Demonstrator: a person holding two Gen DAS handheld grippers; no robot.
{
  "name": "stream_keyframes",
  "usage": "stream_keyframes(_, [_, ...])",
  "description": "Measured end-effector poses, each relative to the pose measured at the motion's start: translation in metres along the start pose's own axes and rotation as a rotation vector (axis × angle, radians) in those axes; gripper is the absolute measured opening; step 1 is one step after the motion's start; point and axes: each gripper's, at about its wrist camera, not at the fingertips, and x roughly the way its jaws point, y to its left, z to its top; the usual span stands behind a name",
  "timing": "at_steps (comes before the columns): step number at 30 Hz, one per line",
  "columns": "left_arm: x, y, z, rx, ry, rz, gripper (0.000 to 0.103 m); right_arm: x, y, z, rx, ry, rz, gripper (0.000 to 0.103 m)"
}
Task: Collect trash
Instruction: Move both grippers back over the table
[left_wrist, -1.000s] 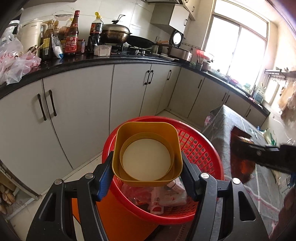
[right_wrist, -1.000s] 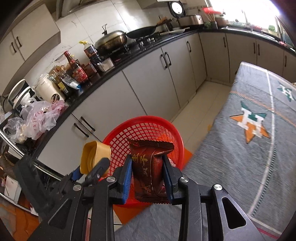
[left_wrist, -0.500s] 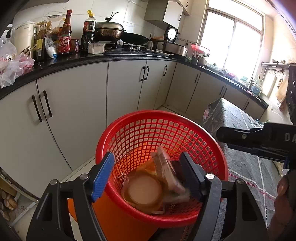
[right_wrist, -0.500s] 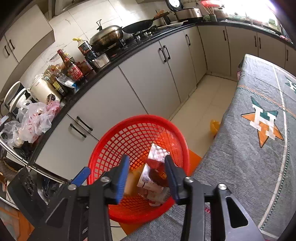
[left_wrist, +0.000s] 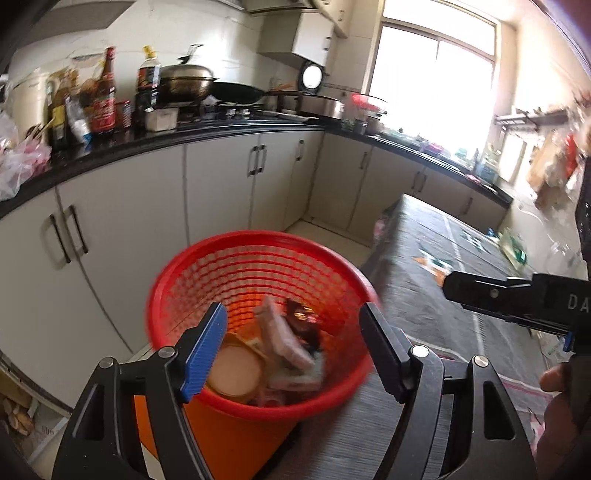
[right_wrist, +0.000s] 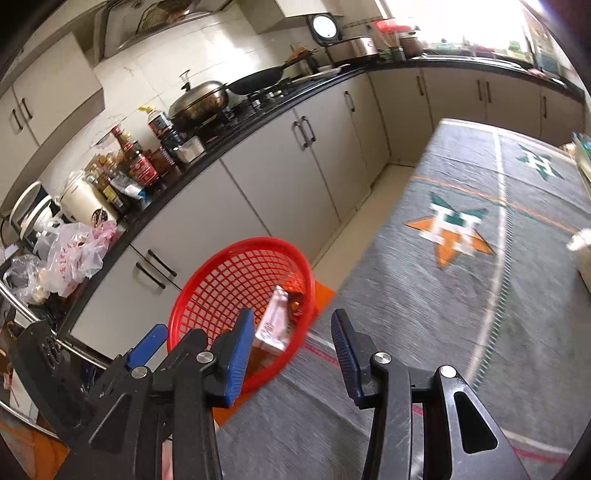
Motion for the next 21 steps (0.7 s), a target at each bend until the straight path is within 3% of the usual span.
stream_keyframes(12, [-0.002,-0.110,-0.029,0.171,0.068,-0.124,0.073,-0.078,-0.062,-0.022,0.084,-0.098,-0.053,0.047])
stream_keyframes(19, [-0.005,-0.172,-0.052,0.293,0.087,-0.173,0.077,-0.149,-0.119,-0.037,0.177,-0.209,-0.116,0.048])
stream_keyframes(21, [-0.004,-0.182,-0.055,0.322,0.083,-0.161,0.077,-0.171,-0.138,-0.042,0.218,-0.255,-0.152,0.053])
